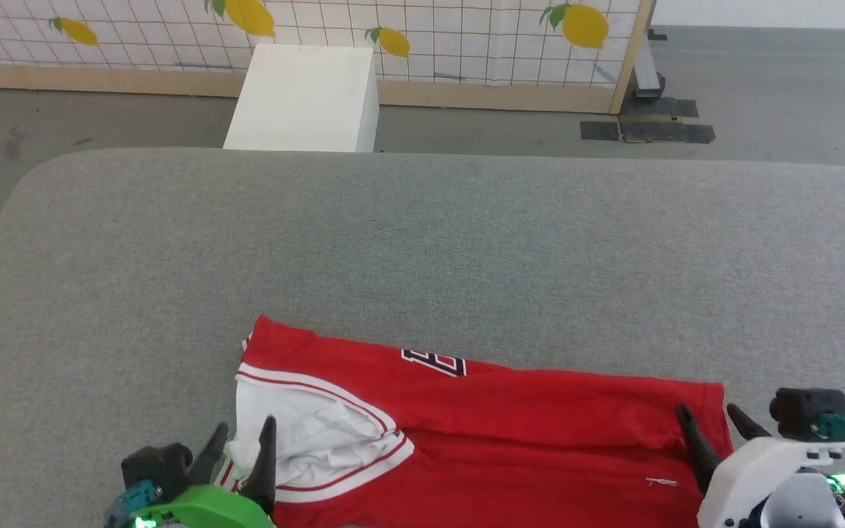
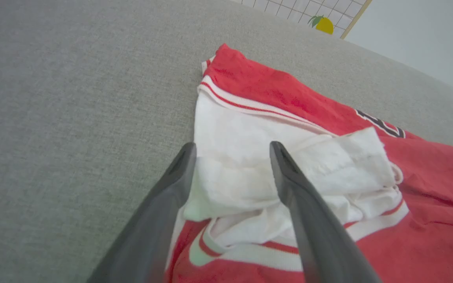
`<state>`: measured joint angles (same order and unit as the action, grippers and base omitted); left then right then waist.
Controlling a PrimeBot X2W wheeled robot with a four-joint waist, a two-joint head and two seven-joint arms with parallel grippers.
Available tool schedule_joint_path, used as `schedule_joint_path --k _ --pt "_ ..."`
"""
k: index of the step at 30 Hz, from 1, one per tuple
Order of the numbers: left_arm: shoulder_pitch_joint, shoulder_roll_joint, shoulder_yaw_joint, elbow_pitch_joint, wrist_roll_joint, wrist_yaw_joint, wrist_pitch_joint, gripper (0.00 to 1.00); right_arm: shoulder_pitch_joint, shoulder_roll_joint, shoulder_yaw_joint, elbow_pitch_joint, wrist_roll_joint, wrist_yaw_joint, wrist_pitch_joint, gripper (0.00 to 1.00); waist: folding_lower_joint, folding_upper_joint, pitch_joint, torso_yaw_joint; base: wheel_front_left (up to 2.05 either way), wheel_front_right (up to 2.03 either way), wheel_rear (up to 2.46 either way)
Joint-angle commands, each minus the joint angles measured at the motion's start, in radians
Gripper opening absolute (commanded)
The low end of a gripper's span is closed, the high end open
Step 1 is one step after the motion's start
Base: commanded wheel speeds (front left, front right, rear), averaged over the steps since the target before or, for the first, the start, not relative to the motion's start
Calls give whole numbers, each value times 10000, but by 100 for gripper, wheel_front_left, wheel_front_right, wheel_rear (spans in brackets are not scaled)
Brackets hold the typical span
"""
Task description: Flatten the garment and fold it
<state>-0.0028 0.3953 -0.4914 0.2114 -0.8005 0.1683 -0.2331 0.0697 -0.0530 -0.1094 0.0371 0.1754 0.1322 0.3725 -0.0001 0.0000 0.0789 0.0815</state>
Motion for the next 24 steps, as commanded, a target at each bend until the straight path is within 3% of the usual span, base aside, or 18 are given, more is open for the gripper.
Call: schedule_joint_path --k 1,6,11,16,24 --pt "-264 -77 140 -102 360 70 -159 100 208 22 -17 -74 257 -15 -503 100 1 0 -46 17 0 0 0" --pt "-536 -406 1105 -806 1877 112 -280 100 492 25 -104 26 695 -15 -2271 100 1 0 -131 -54 0 0 0" --pt "-506 -873 2068 -1434 3311 -355 -284 100 452 26 -342 514 1101 -15 -3056 100 1 0 -240 -189 0 0 0" --pt "-555 -1383 2777 -1740 4370 -810 -285 100 219 27 -553 1194 1393 -15 -2681 100 1 0 -315 -265 0 0 0" --pt "-821 -2000 3389 -1560 5185 -1385 -286 100 -673 27 -667 2459 1571 -15 -787 100 1 0 -278 -380 0 0 0"
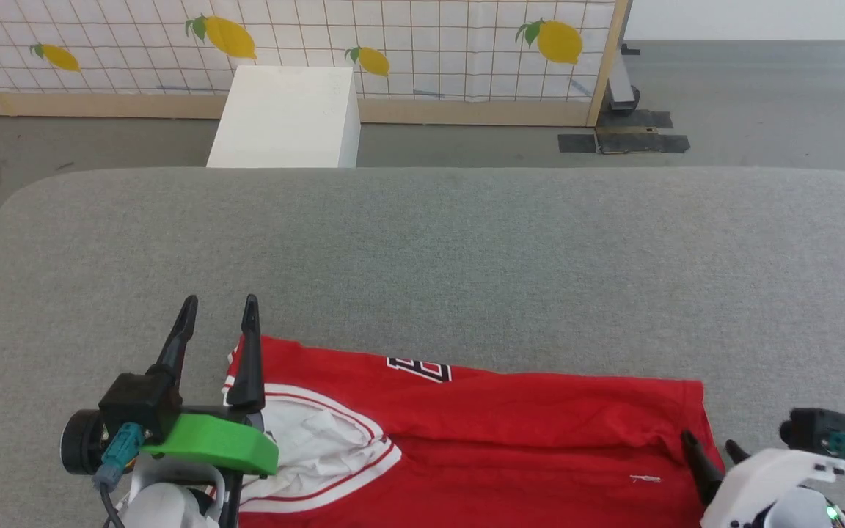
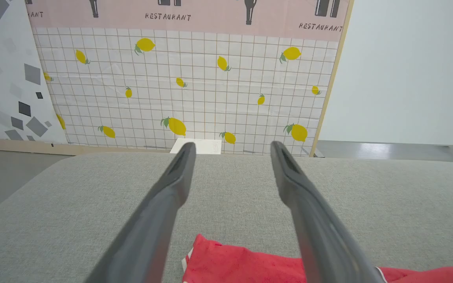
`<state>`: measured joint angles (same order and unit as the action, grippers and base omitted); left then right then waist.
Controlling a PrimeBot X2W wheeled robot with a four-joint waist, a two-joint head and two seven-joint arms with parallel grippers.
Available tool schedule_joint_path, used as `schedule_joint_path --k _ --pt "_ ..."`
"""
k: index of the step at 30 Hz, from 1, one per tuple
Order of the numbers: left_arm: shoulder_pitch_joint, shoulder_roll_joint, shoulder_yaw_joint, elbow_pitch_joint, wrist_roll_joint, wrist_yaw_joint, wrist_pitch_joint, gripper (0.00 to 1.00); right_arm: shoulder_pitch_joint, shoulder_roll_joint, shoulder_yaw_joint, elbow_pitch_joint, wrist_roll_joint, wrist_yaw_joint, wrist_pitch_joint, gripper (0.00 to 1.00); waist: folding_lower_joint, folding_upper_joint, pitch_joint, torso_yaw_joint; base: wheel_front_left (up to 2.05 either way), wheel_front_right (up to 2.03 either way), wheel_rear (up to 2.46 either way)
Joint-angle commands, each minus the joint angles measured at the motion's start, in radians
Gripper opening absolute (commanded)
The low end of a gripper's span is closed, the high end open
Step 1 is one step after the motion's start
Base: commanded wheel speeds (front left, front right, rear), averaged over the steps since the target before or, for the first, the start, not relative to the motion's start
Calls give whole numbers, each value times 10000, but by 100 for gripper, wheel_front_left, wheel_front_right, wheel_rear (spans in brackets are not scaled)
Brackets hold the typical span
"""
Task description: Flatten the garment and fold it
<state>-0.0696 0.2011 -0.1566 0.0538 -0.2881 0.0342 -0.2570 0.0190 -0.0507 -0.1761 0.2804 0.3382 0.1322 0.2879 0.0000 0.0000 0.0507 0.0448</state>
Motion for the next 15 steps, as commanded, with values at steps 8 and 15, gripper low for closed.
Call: schedule_joint_path --k 8,15 --pt "-73 -540 451 262 459 -509 -47 100 -687 4 126 905 -445 -15 2518 100 0 0 -56 34 0 0 0" --pt "9 -790 736 434 668 -805 -47 100 -471 4 284 185 -759 -15 3346 0 0 0 -55 70 0 0 0"
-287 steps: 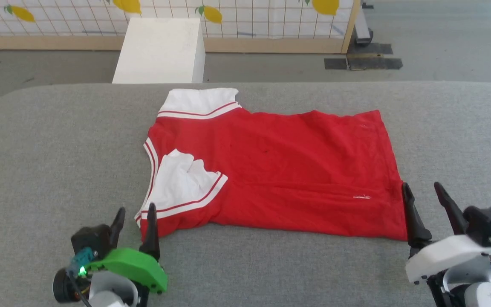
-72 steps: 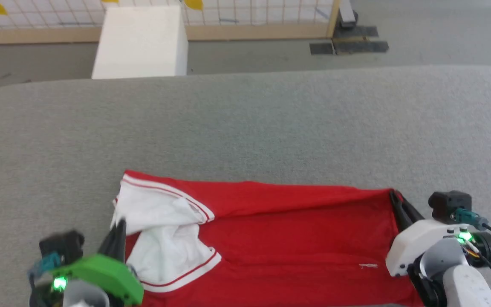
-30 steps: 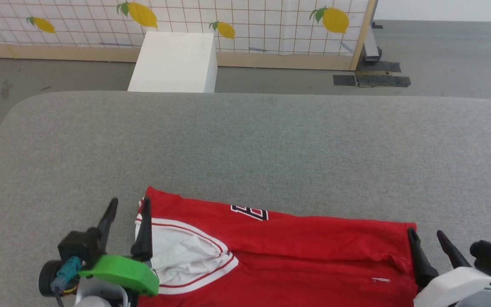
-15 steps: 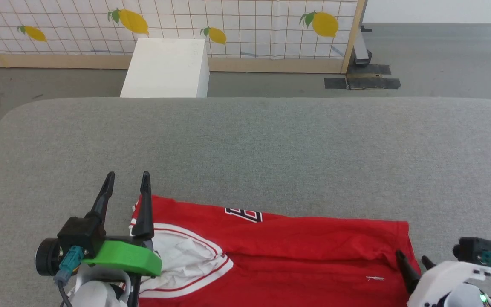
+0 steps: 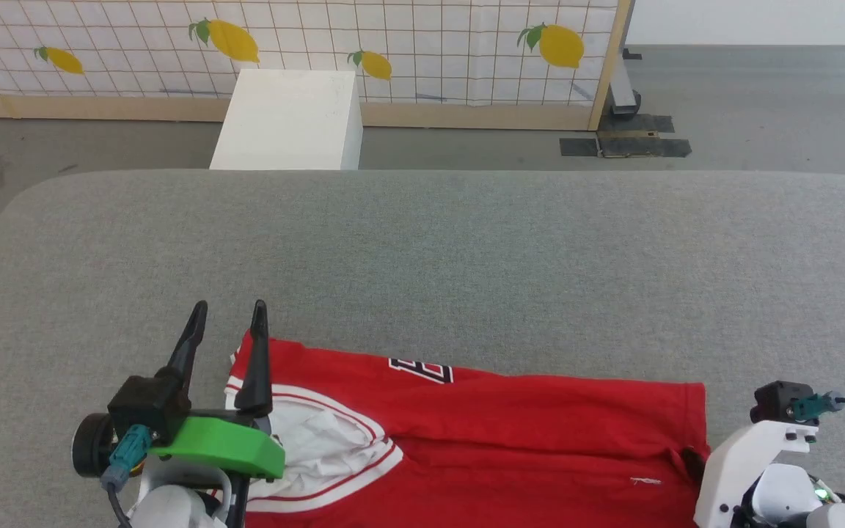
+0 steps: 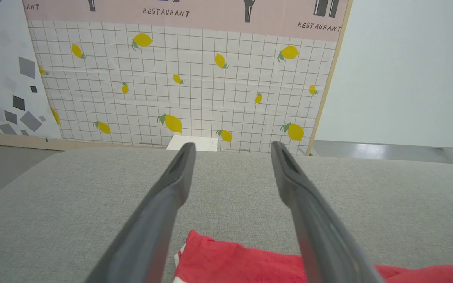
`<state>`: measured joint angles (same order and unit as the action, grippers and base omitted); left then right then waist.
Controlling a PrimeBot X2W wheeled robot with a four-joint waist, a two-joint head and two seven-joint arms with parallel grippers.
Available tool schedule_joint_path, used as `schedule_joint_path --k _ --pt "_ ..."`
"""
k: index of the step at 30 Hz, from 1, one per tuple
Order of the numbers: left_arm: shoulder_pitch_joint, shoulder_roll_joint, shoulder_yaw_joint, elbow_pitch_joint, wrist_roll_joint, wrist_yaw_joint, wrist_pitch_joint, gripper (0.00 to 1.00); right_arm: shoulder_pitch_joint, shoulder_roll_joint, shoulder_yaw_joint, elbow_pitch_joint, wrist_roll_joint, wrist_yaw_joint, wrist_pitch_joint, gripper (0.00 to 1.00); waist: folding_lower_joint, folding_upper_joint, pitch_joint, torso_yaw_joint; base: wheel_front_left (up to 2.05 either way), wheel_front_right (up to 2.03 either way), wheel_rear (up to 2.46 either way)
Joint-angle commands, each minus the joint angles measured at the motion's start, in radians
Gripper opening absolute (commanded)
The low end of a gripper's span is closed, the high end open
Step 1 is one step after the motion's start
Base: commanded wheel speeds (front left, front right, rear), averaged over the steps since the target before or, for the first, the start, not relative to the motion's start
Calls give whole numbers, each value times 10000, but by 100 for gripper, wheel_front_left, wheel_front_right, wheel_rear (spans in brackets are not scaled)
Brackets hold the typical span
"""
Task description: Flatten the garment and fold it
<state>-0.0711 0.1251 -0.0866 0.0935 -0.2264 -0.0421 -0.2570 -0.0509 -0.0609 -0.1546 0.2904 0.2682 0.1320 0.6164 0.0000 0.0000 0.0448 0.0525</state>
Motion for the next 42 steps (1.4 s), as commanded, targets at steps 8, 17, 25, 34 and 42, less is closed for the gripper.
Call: schedule_joint_path --k 8,17,25,34,42 --pt "25 -204 300 188 219 -248 -47 100 110 106 -792 -540 -968 -13 -616 0 0 0 29 -92 0 0 0" --pt "-21 -364 448 183 371 -404 -47 100 -306 106 -2644 -645 -2695 -13 -1332 0 0 0 148 -139 0 0 0" --pt "-96 -455 538 207 494 -520 -47 100 -642 106 -4291 -471 -4337 -13 -1824 0 0 0 225 -82 0 0 0" --pt "-52 -514 659 275 591 -608 -47 100 -104 106 -3524 -1631 -3197 -13 -613 0 0 0 148 -14 0 0 0" --pt "-49 -544 667 344 674 -680 -47 100 1262 106 -1029 -5907 -1304 -13 1716 0 0 0 81 110 0 0 0"
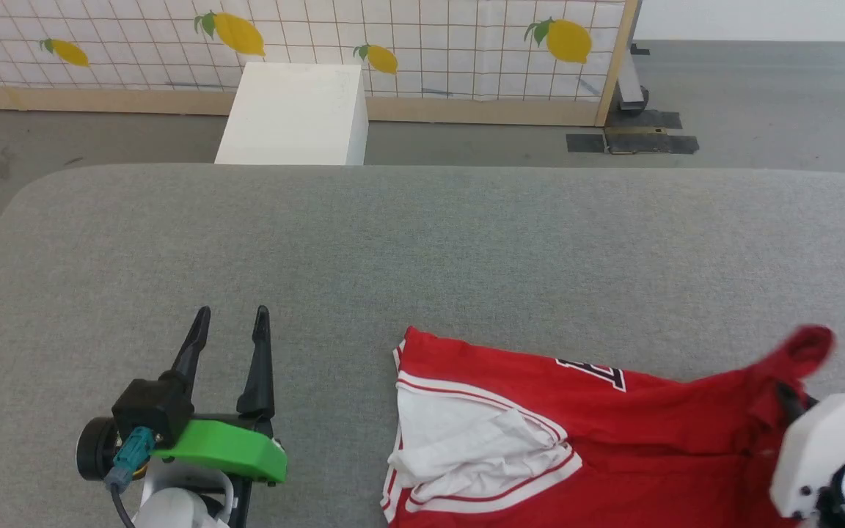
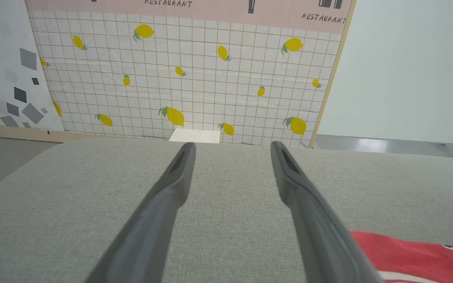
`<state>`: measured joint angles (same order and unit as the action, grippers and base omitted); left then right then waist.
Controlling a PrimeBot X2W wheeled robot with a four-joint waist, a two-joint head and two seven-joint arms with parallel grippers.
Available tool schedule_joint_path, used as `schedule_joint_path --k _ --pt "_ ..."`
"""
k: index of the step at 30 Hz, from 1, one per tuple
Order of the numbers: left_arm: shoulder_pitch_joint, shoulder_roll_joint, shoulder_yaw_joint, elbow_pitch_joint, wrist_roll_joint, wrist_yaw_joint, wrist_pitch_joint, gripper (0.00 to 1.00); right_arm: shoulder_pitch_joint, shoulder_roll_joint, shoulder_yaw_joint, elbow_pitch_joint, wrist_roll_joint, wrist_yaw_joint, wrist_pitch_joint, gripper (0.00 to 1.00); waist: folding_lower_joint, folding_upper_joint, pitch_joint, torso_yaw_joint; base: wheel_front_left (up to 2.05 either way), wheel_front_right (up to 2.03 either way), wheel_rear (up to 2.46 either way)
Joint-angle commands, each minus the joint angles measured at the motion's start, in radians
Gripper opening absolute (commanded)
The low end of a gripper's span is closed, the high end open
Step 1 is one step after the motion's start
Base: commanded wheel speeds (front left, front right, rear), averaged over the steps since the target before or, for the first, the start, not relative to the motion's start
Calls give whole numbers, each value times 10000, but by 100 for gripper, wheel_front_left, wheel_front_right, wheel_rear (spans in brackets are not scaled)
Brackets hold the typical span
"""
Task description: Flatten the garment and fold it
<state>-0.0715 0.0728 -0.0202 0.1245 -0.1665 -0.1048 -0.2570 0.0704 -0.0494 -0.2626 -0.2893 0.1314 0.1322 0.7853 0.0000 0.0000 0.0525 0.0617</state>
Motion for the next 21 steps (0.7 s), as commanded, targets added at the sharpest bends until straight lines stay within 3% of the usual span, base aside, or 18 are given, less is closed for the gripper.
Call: schedule_joint_path --k 1,5,10,18,19,21 --pt "-61 -25 -5 42 83 -63 -47 100 180 -9 459 -640 163 -15 210 0 0 0 7 44 0 0 0" --pt "-120 -39 -24 68 115 -88 -47 100 275 -9 2105 -1749 150 -15 529 0 0 0 28 117 0 0 0" --pt "-189 -67 -58 117 125 -111 -47 100 -277 -9 3916 -1326 -12 -15 325 0 0 0 49 241 0 0 0" --pt "-350 -105 -151 166 114 -155 -47 100 -1748 -9 5960 1329 187 -15 -936 0 0 0 201 611 0 0 0" --pt "-399 -124 -185 178 115 -166 -47 100 -2367 -9 6500 2615 436 -15 -1603 0 0 0 299 772 0 0 0" --pt "-421 -136 -212 195 112 -171 -47 100 -2743 -9 6812 3451 580 -15 -1905 0 0 0 356 858 0 0 0"
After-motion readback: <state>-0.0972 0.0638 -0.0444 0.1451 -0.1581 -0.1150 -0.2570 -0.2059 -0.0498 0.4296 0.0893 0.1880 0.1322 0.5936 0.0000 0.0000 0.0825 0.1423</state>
